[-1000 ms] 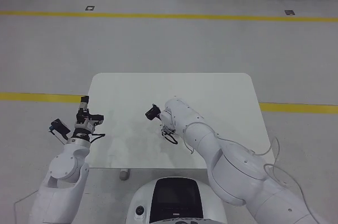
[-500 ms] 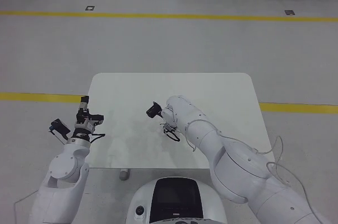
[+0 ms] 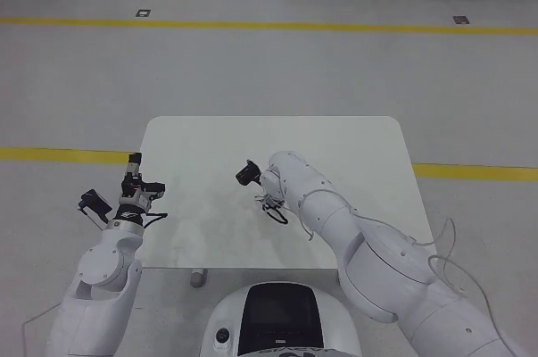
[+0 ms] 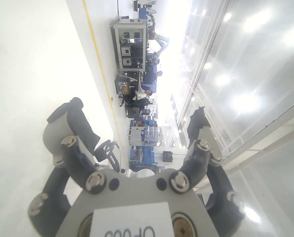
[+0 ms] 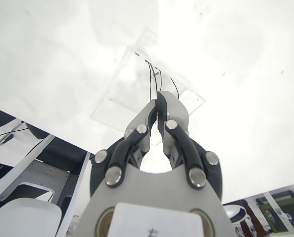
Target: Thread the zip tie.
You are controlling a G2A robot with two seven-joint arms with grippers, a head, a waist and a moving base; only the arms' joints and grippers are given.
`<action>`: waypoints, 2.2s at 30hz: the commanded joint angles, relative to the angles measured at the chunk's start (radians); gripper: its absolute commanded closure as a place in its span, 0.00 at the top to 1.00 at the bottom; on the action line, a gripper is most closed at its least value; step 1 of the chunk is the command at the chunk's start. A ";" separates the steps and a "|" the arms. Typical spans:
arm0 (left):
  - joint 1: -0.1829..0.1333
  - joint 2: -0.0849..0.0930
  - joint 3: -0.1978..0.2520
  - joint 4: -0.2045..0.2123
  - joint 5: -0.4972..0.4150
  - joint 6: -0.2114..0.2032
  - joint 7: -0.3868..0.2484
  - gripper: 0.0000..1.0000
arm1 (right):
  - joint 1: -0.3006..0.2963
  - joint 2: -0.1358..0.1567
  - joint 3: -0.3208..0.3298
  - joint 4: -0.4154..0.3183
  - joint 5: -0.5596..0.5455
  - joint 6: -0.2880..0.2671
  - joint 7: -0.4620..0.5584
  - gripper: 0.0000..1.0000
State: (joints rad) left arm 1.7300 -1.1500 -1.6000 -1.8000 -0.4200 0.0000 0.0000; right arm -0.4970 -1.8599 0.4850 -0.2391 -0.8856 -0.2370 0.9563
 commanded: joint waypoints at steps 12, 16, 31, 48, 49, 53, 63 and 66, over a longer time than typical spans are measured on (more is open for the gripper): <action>0.000 0.000 0.000 0.000 0.000 0.000 0.000 1.00 | -0.004 0.066 0.058 -0.050 0.024 -0.058 -0.063 0.00; 0.000 0.000 0.000 0.000 0.000 0.000 0.000 1.00 | -0.020 0.093 0.077 -0.102 0.022 -0.064 -0.069 0.00; 0.000 0.000 0.000 0.000 0.000 0.000 0.000 1.00 | -0.209 0.283 0.290 -0.524 0.097 -0.103 -0.093 0.00; 0.000 0.000 0.000 0.000 0.000 0.000 0.000 1.00 | -0.305 0.328 0.353 -0.699 0.230 -0.103 -0.110 0.00; 0.000 0.000 0.000 0.000 0.000 0.000 0.000 1.00 | -0.313 0.334 0.362 -0.719 0.252 -0.103 -0.114 0.00; 0.000 0.000 0.000 0.000 0.000 0.000 0.000 1.00 | -0.348 0.360 0.399 -0.798 0.368 -0.103 -0.114 0.00; 0.000 0.000 0.000 0.000 0.000 0.000 0.000 1.00 | -0.395 0.387 0.443 -0.854 0.722 -0.103 -0.083 0.00; 0.000 0.000 0.000 0.000 0.000 0.000 0.000 1.00 | -0.401 0.387 0.447 -0.867 0.797 -0.103 -0.068 0.00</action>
State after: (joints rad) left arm 1.7300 -1.1500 -1.6000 -1.8000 -0.4200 0.0000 0.0000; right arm -0.8982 -1.4731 0.9320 -1.1060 -0.0739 -0.3400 0.8881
